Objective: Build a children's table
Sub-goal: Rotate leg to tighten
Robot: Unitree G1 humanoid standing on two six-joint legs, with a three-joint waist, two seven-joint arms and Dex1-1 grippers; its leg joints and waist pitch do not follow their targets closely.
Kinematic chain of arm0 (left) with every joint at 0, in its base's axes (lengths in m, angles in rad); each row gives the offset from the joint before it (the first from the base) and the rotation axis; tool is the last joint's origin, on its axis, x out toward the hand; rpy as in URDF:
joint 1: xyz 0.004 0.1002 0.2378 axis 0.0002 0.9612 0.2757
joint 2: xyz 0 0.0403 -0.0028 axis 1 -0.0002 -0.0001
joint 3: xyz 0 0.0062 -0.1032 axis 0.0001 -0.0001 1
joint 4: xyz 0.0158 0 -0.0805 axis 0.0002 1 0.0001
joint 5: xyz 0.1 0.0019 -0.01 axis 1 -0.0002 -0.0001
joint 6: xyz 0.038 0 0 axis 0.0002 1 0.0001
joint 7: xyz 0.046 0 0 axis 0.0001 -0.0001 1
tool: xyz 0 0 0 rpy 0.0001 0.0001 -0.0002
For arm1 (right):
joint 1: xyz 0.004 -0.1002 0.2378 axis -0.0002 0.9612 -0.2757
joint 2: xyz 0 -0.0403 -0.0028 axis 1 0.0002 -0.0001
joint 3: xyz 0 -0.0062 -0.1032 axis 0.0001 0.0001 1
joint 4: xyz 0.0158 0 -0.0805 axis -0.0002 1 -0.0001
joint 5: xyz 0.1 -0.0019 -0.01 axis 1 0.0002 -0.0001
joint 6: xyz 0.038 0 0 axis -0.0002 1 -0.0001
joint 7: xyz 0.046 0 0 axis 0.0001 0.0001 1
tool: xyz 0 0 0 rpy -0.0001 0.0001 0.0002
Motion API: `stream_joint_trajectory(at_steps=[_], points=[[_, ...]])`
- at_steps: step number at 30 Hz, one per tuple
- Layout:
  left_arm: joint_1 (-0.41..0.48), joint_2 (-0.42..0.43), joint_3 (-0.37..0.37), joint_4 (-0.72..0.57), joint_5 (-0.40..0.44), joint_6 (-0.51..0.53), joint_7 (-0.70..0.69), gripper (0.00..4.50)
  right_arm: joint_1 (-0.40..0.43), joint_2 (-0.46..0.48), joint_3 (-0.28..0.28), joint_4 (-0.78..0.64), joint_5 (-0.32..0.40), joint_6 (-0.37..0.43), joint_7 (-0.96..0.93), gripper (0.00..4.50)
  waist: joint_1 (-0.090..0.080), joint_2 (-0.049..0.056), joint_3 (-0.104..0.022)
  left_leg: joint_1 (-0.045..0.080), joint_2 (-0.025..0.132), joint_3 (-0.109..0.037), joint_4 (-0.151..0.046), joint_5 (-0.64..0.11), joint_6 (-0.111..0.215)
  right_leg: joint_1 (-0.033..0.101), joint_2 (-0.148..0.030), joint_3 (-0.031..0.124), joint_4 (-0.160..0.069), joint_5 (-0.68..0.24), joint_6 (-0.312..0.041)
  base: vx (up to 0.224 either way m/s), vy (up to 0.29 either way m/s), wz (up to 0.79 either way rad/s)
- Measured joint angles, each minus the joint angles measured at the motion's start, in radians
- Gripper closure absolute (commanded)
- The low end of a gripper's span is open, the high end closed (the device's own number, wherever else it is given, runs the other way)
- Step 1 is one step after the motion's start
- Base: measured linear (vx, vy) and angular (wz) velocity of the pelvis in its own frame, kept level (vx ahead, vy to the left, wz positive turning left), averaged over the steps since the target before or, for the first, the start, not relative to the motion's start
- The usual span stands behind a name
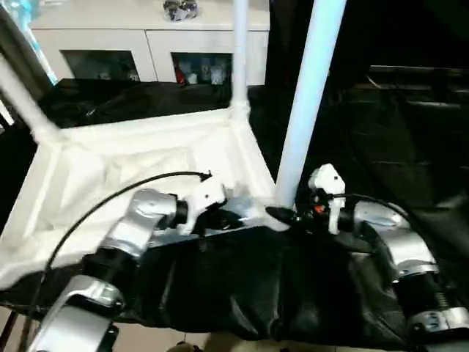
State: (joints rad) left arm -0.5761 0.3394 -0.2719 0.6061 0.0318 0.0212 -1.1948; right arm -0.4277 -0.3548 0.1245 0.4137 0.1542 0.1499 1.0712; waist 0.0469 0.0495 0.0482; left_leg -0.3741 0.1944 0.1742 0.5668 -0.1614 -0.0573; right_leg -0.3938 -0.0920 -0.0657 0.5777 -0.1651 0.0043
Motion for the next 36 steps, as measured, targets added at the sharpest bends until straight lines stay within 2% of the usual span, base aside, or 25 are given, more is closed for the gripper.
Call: stream_joint_trajectory(at_steps=[4, 8, 12, 19, 24, 30, 33, 36], points=[[0.0, 0.031, -0.009, -0.003, -0.001, -0.014, -0.057, 4.5, -0.006, -0.004, 0.028, 0.002, 0.0, -0.001, 0.049, 2.21, 0.001, 0.0, 0.0, 0.0, 0.0, 0.002, 0.001, 0.0, 0.0, 0.0, -0.001, 0.002, 0.0, 0.0, 0.0, 0.0, 0.0, 0.0], [-0.001, 0.049, -0.016, 0.0, -0.003, -0.031, -0.087, 4.5, -0.015, -0.014, 0.05, 0.002, -0.001, -0.001, 0.095, 2.37, 0.002, 0.0, 0.0, 0.001, 0.0, 0.002, 0.001, 0.0, 0.0, 0.0, -0.001, 0.002, 0.0, 0.0, 0.0, 0.0, 0.0, 0.0], [-0.002, 0.051, -0.019, 0.001, -0.003, -0.038, -0.091, 4.5, -0.022, -0.021, 0.06, 0.0, -0.009, -0.003, 0.107, 2.49, 0.008, -0.005, -0.002, 0.001, 0.0, 0.003, 0.001, 0.0, 0.0, 0.0, -0.001, 0.002, 0.001, 0.0, 0.0, 0.0, 0.0, 0.0], [-0.002, 0.041, -0.019, 0.002, -0.002, -0.03, -0.082, 4.5, 0.001, -0.011, 0.048, -0.02, -0.008, 0.003, 0.085, 2.52, 0.011, -0.007, -0.003, 0.002, 0.0, 0.004, 0.001, 0.0, 0.0, 0.0, -0.001, 0.003, 0.001, 0.0, 0.0, 0.0, 0.0, 0.0], [-0.002, 0.014, -0.01, 0.008, 0.013, 0.006, -0.005, 4.5, 0.032, 0.043, 0.01, -0.023, -0.011, 0.018, -0.051, 2.53, 0.008, -0.011, -0.004, 0.008, 0.0, 0.003, 0.001, 0.0, 0.0, 0.005, -0.001, 0.003, 0.001, -0.003, 0.005, 0.0, 0.0, 0.0], [-0.015, -0.084, 0.009, 0.021, 0.06, 0.082, 0.199, 4.5, 0.022, 0.189, -0.08, 0.035, -0.065, 0.018, -0.404, 2.53, -0.022, -0.012, -0.004, 0.009, -0.003, 0.001, 0.003, 0.0, 0.0, 0.005, -0.003, 0.002, -0.005, -0.005, 0.008, -0.026, 0.006, -0.02], [-0.015, -0.119, 0.015, 0.03, 0.062, 0.102, 0.259, 4.5, -0.001, 0.219, -0.089, 0.07, -0.078, 0.019, -0.5, 2.53, -0.037, -0.011, -0.004, 0.008, -0.003, -0.007, 0.002, 0.0, 0.0, 0.008, -0.002, -0.007, -0.018, -0.005, 0.008, 0.0, 0.0, 0.0], [-0.029, -0.159, 0.022, 0.05, 0.081, 0.129, 0.334, 4.5, -0.04, 0.281, -0.12, 0.122, -0.1, 0.02, -0.638, 2.53, -0.05, -0.007, -0.001, 0.009, -0.003, -0.008, 0.002, -0.001, 0.0, 0.01, -0.003, -0.011, -0.026, -0.005, 0.008, 0.0, 0.0, 0.0]])
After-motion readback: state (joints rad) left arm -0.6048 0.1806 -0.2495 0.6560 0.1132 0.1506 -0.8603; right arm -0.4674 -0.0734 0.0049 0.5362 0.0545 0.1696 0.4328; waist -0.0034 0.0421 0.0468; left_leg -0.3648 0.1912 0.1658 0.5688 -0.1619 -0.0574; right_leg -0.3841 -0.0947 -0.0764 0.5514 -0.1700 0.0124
